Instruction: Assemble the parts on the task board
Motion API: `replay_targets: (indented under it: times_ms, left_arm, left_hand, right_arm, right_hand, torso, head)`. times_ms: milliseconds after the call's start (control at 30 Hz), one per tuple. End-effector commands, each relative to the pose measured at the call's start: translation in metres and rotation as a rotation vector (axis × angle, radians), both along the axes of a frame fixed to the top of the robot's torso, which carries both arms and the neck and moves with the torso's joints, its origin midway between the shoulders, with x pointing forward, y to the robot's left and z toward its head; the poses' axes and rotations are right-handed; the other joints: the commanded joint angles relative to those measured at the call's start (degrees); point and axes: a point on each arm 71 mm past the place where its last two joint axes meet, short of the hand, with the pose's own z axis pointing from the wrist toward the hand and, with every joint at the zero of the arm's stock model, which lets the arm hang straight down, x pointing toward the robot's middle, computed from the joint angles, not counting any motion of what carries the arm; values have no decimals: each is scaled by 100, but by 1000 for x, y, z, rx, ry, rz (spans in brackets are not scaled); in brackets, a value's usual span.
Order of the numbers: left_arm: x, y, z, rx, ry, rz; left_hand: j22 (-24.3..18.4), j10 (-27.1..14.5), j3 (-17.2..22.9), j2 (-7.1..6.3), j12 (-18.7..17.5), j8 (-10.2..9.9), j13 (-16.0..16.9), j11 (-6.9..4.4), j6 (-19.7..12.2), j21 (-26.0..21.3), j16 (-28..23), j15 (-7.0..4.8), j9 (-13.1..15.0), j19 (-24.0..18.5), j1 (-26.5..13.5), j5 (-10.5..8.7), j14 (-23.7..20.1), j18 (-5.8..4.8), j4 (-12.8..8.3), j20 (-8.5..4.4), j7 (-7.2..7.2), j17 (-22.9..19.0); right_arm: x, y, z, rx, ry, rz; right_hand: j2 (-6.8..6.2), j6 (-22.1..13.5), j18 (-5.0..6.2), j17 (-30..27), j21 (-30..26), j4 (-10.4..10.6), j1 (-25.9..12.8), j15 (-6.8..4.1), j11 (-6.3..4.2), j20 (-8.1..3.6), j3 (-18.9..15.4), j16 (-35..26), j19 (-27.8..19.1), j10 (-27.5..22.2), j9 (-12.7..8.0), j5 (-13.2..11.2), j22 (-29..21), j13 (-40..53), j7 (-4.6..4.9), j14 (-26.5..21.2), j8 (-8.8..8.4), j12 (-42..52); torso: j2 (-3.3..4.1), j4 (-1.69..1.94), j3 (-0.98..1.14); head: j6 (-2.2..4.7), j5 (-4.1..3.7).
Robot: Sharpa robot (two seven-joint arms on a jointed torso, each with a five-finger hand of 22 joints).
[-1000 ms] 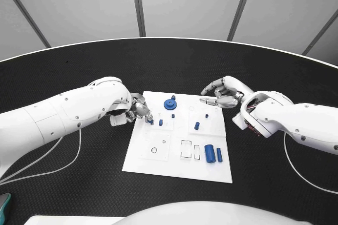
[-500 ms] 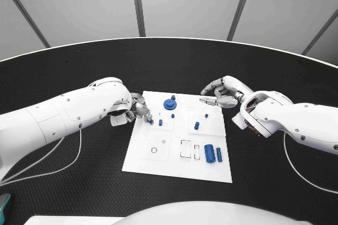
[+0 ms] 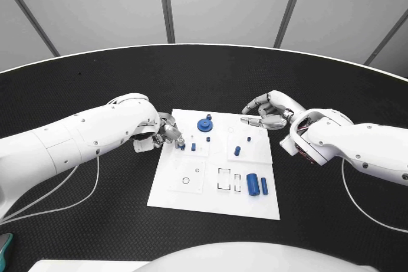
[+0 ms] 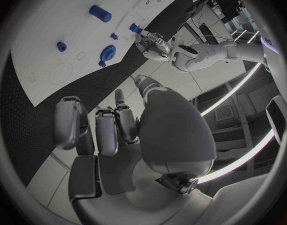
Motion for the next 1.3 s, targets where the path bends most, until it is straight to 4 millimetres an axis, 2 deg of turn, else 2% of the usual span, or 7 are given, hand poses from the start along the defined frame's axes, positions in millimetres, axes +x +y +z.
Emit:
replay_targets:
  times_ms: [33,500,1300]
  left_arm:
    - [0,0,0,1,3,-3]
    - [0,2,0,2,-2,7]
    - [-2,2,-1,6,18,-14]
  left_hand:
    - [21,122,418,51,-1,33,24,-77,276,26,40,-26,6,8,4,46,342,-18,-442,-38,-226,633]
    - [21,126,422,55,-7,37,17,-81,285,27,39,-28,6,10,-4,75,342,-18,-451,-41,-230,632]
    - [67,167,444,52,-5,57,45,-96,322,54,40,-40,5,31,-49,216,344,-26,-499,-52,-247,634]
  right_arm:
    - [0,0,0,0,0,0]
    - [0,0,0,0,0,-1]
    - [0,0,0,0,1,1]
  right_hand:
    - [-4,-25,69,643,-25,4,-29,-40,-8,-48,44,-23,1,14,-8,27,67,511,-14,428,32,3]
    - [-4,-25,69,643,-25,4,-29,-40,-8,-48,44,-23,1,14,-8,27,67,511,-14,428,32,3]
    - [-4,-25,69,643,-25,4,-29,-40,-8,-48,44,-23,1,14,-8,27,67,511,-14,428,32,3]
  torso:
    - [-7,-4,2]
    - [-2,1,-3]
    - [-4,-2,3]
  head:
    - [-6,1]
    - [-6,-3]
    - [-25,7]
